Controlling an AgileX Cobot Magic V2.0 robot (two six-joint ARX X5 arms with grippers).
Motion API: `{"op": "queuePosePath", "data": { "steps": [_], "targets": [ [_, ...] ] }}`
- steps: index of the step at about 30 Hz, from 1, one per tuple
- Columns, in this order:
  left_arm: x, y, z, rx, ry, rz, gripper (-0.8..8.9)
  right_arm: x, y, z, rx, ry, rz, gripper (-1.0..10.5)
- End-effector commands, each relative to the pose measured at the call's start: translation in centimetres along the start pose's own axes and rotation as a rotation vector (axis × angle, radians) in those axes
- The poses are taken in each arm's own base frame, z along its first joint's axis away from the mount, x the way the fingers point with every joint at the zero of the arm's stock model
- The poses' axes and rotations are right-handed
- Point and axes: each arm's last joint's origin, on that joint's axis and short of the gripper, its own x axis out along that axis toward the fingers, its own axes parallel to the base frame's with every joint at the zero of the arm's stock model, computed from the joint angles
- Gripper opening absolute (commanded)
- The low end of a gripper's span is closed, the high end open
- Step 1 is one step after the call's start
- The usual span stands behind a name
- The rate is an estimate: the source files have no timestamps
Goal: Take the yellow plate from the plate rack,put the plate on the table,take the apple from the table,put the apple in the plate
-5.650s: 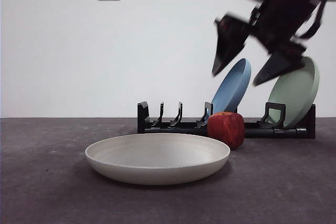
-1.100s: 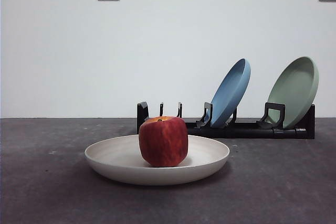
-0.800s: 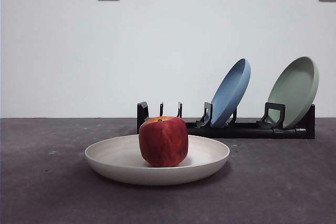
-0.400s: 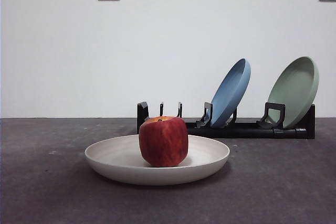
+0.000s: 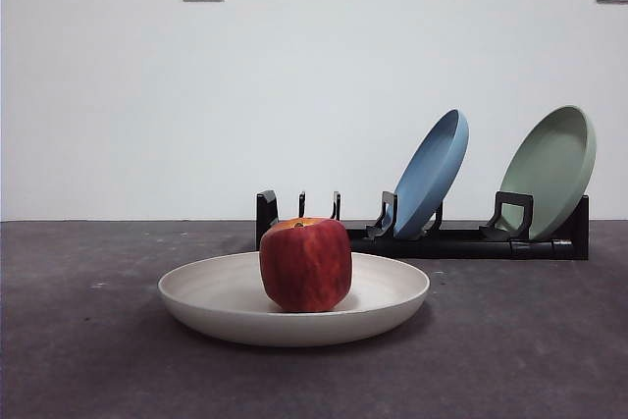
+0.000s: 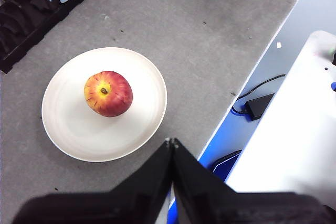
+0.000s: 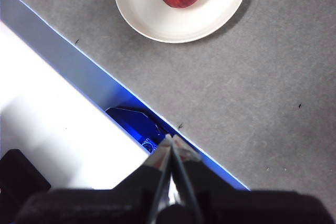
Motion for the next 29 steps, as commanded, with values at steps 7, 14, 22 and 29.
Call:
{"op": "queuePosePath", "data": {
  "steps": [7,14,22,29],
  "targets": [
    [-1.5,2.7,1.8,-0.054,-0.267,0.155,-0.03,0.1,0.0,-0.1,0.005,0.001,-0.001,0.0],
    [-6.1,7.9,2.9,-0.106,-0.640,0.229,-0.03,0.1,0.0,-0.1,0.005,0.001,-0.001,0.0],
    [-10.8,10.0,-1.2,-0.155,-0.749,0.535,-0.03,0.1,0.0,-0.1,0.005,0.001,-0.001,0.0],
    [-8.9,9.4,-7.3,-0.162,-0.799,0.728,-0.03,0.1,0.0,-0.1,0.005,0.001,-0.001,0.0]
  ]
}}
